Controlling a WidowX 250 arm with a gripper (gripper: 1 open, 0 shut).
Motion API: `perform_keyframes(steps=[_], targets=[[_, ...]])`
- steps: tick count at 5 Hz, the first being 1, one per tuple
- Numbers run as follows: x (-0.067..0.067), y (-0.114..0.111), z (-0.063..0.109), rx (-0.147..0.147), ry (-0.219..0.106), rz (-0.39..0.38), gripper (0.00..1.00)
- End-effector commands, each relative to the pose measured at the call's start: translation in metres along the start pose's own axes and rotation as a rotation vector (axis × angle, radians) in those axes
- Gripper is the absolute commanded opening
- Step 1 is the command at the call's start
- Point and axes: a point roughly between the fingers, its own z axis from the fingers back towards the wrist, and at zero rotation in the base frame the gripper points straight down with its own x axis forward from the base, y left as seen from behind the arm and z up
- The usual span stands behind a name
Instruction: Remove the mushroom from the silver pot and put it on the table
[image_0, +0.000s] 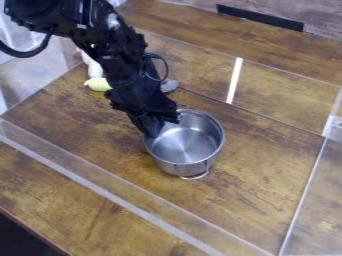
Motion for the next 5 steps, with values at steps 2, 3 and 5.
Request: perform_keyframes(steps=[2,3,5], targets=[[-0.013,0.029,0.012,0.042,0.004,0.073,0.0],[-0.02,0.054,0.011,0.069,0.001,0.154,0.0],[-0.028,0.08,0.014,0.096,0.017,0.264,0.0]])
